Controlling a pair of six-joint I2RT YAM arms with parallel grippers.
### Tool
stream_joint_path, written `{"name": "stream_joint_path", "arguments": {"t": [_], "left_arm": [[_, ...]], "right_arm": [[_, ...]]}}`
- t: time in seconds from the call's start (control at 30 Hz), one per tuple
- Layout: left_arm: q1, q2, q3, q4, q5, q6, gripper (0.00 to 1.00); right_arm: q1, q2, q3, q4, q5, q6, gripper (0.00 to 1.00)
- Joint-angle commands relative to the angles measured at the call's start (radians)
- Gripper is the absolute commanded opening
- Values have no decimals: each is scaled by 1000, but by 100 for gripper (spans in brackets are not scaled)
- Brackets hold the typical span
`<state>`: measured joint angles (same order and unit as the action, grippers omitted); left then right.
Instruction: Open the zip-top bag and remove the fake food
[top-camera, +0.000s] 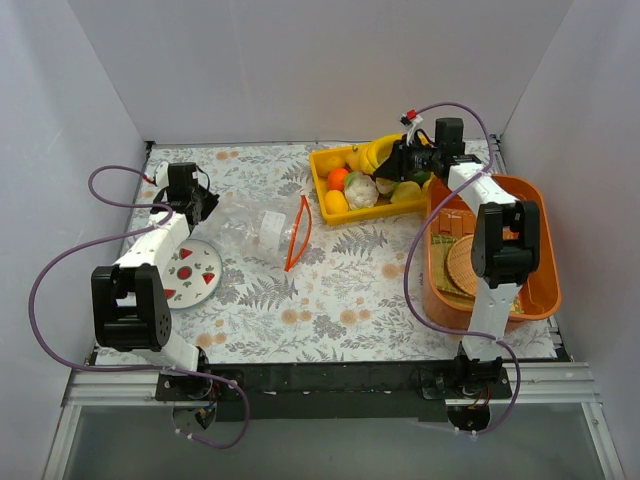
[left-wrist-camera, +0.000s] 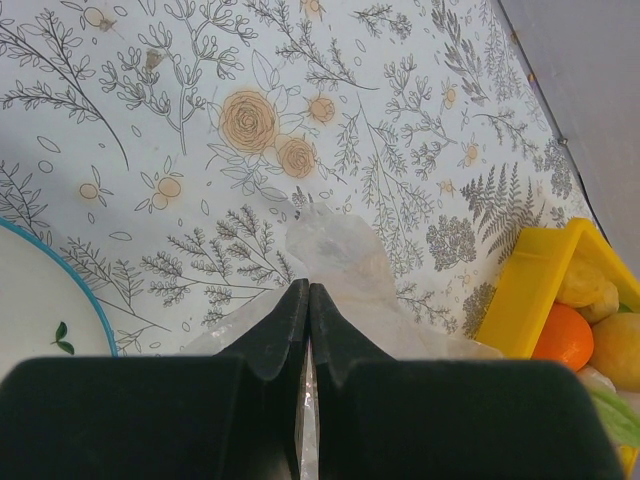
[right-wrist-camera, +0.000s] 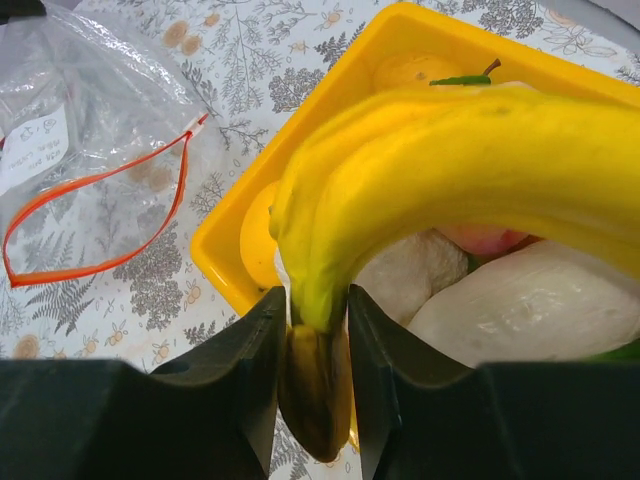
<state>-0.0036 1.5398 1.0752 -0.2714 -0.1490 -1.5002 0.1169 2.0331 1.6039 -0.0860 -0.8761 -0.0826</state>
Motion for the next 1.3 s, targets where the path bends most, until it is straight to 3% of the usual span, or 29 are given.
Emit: {"name": "stream_joint_path", "arguments": {"t": [0.0, 0.57, 0.73, 0.8, 0.9, 0.93, 1.0, 1.03, 1.1, 1.27], "left_arm": [[2, -13, -1, 17, 8, 3, 0], [2, -23, -14, 20, 23, -11, 0], [2, -15, -8, 24, 51, 3, 1], [2, -21, -8, 27, 55, 8, 22], [2, -36, -6, 29, 51, 14, 44], [2, -46, -3, 29, 51, 20, 57], [2, -56, 0, 28, 48, 27, 70], [2, -63, 6, 23, 45, 34, 84], [2, -86, 12, 15, 43, 44, 98], [2, -139, 49, -14, 52, 90, 98]], "right_arm": [[-5, -70, -9, 12, 18, -19, 40], [-3, -82, -1, -46, 97, -8, 48], [24, -112, 31, -95, 169, 4, 57], [40, -131, 45, -106, 192, 9, 61], [58, -158, 51, -123, 226, 27, 67], [63, -166, 48, -123, 232, 33, 70], [75, -194, 48, -130, 262, 52, 73], [78, -201, 44, -133, 272, 58, 75], [98, -238, 37, -149, 311, 75, 78], [153, -347, -48, -144, 399, 115, 93]]}}
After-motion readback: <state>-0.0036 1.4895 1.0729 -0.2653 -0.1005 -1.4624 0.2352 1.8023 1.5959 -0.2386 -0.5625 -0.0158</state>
